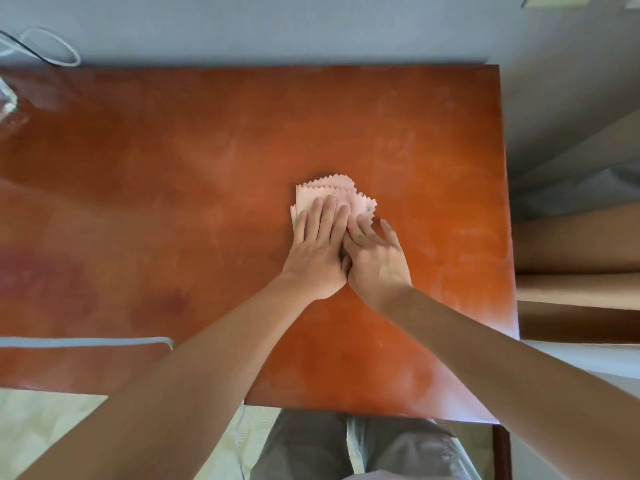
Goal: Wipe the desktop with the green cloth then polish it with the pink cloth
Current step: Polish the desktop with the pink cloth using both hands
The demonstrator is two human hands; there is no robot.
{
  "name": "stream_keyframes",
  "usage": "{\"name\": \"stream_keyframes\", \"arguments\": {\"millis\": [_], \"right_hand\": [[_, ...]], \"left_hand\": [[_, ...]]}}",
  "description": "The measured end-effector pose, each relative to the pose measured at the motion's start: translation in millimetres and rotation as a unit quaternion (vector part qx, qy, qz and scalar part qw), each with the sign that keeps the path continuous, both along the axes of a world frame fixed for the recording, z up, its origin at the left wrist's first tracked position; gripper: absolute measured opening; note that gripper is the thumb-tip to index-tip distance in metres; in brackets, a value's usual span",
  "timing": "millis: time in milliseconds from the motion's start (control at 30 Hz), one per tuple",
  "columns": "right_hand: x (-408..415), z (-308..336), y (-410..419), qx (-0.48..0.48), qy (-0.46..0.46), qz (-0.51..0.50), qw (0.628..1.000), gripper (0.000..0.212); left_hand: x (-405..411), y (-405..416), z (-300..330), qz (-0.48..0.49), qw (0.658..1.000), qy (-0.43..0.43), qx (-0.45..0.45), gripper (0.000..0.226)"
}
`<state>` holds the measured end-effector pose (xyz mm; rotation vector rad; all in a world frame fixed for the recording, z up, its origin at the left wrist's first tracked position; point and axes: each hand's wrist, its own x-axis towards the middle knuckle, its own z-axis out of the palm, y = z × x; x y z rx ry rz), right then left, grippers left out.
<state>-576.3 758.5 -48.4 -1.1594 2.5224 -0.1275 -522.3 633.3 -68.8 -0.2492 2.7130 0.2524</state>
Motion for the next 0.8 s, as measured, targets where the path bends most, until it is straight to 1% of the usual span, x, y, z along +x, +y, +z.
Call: {"name": "stream_keyframes", "arguments": {"millis": [167,300,433,500,667,800], "right_hand": [[33.9,0.4,8.4,-0.025,0.007,-0.013,1.000,0.053],[82.9,6.6,20.8,-0.041,0.006,-0.011,0.999,0.050],[139.2,9.7,38.4,-0.053,0.012,-0.001,0.999,0.052],[157.4,8.1,43.6,-0.056,0.011,-0.004,0.998,0.052],[158.3,3.0,46.7,-0.049,0.044,0.009,0.998,0.050],[137.1,0.4,40.2,-0.042,0.002,-0.003,0.999,0.055]], "left_hand": [[29.5,8.0,5.7,-0.008,1.000,-0.011,0.002,0.075],[80.4,19.1,10.5,-0.010,1.000,-0.026,0.005,0.075],[141.7,36.8,12.7,-0.013,0.999,-0.050,0.002,0.075],[158.9,42.1,11.5,-0.020,0.998,-0.054,0.007,0.075],[161.9,42.4,3.8,-0.021,0.999,-0.037,0.009,0.077],[138.3,31.1,-1.0,-0.033,0.999,-0.017,-0.006,0.078]]}}
